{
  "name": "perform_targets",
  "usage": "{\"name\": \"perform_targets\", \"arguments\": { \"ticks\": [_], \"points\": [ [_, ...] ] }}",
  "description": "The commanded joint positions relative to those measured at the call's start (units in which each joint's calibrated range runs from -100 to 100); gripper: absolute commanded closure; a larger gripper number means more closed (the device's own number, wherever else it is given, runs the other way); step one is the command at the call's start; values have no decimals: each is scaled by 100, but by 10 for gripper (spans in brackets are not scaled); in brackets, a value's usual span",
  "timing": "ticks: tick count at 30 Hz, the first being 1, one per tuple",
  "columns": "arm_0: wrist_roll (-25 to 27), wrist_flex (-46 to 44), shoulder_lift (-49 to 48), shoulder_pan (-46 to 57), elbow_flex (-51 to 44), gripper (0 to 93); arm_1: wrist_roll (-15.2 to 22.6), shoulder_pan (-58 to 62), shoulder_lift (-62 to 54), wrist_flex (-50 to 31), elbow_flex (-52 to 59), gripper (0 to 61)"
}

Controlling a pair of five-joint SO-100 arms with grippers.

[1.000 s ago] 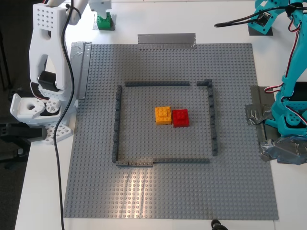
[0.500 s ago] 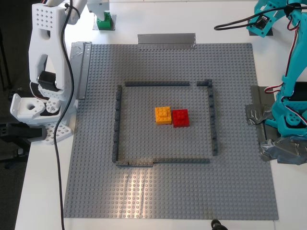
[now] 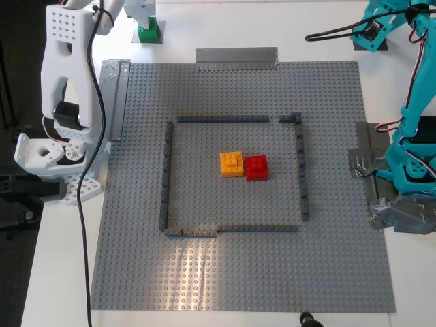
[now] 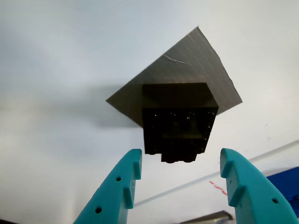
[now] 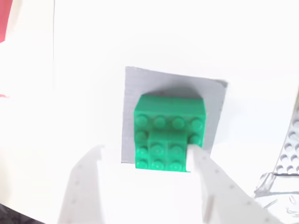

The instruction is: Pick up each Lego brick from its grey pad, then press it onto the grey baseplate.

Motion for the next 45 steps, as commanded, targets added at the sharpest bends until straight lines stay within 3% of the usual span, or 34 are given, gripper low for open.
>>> {"name": "perform_targets", "arguments": {
  "ticks": [1, 4, 8, 11, 18, 23, 29, 38, 42, 45],
  "points": [
    [-19, 1, -23, 61, -184, 736, -25, -38, -5, -58, -127, 403],
    [-19, 1, -23, 39, -184, 737, -30, -38, 21, -58, -172, 423],
    [-24, 1, -23, 32, -184, 737, -64, -2, 12, -26, -209, 554],
    [-93, -64, -23, 24, -175, 737, -59, 5, -14, -1, -209, 602],
    [-132, -145, -23, -63, -157, 738, -122, -38, -100, 243, -615, 611],
    [-151, -145, -23, -99, -112, 739, -93, 85, -374, 650, -1482, 611],
    [-200, -145, -14, -128, -103, 739, -132, 404, -1490, 650, -561, 611],
    [-205, -153, 218, -114, -193, 739, -508, 1072, -3653, 658, 2139, 612],
    [-205, -153, 209, -106, -193, 749, -772, 1507, -4323, 1187, 2744, 612],
    [-205, -153, 209, -92, -193, 836, -948, 1834, -4683, 1650, 3006, 612]
  ]
}}
